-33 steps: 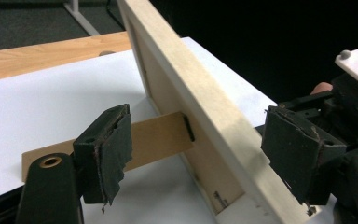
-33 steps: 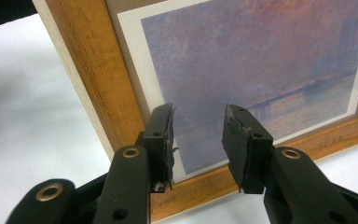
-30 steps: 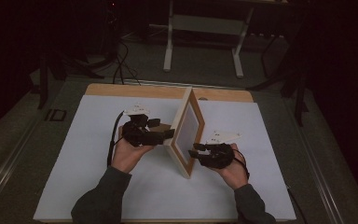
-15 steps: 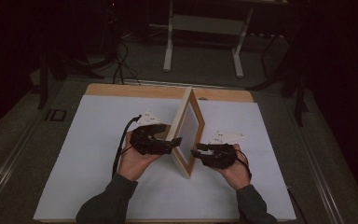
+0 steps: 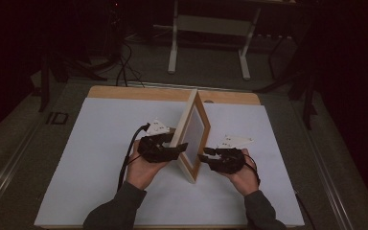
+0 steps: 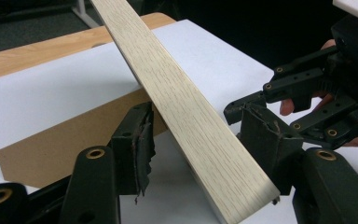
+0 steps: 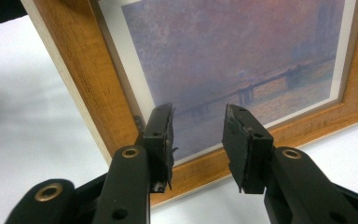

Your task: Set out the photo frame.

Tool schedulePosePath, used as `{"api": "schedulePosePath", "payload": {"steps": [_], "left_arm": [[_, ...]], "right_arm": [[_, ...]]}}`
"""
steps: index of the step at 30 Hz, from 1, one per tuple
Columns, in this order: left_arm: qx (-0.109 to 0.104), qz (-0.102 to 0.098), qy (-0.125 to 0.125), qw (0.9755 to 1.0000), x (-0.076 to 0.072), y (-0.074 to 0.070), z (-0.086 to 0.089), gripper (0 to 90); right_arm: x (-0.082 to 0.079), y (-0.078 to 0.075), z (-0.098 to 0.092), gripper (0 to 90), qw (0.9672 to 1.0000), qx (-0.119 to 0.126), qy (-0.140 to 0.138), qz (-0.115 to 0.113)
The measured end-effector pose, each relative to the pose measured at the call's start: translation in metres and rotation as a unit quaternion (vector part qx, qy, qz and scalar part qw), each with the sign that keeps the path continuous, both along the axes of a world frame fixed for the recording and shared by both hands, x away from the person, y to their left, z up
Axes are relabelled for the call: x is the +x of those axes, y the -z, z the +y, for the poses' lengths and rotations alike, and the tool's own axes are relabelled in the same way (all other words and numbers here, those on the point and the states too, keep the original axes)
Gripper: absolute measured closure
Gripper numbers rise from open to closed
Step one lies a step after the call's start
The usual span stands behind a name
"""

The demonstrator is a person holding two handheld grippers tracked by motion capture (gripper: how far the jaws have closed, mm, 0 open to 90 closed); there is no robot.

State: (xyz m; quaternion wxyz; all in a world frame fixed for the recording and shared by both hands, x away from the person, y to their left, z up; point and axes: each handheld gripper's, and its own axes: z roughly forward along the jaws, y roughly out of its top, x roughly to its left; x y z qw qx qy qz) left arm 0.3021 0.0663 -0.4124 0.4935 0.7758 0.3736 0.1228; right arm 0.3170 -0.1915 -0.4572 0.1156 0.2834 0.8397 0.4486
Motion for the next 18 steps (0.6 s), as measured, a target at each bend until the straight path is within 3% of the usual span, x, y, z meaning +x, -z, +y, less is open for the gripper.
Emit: {"api": "schedulePosePath", "payload": {"steps": [11,18], "left_arm": [[0.011,-0.005,-0.016,0.9998,-0.0027,-0.0011,-0.0018,48.0],[0.006,0.002,-0.037,0.9993,0.0004,-0.001,0.0066,54.9]], "right_arm": [[0.0001,0.0013,-0.0016,62.5,1.0,0.0,0.002,0.001],[0.0002,0.0022,-0.0019,62.0,1.0,0.002,0.003,0.002]]}}
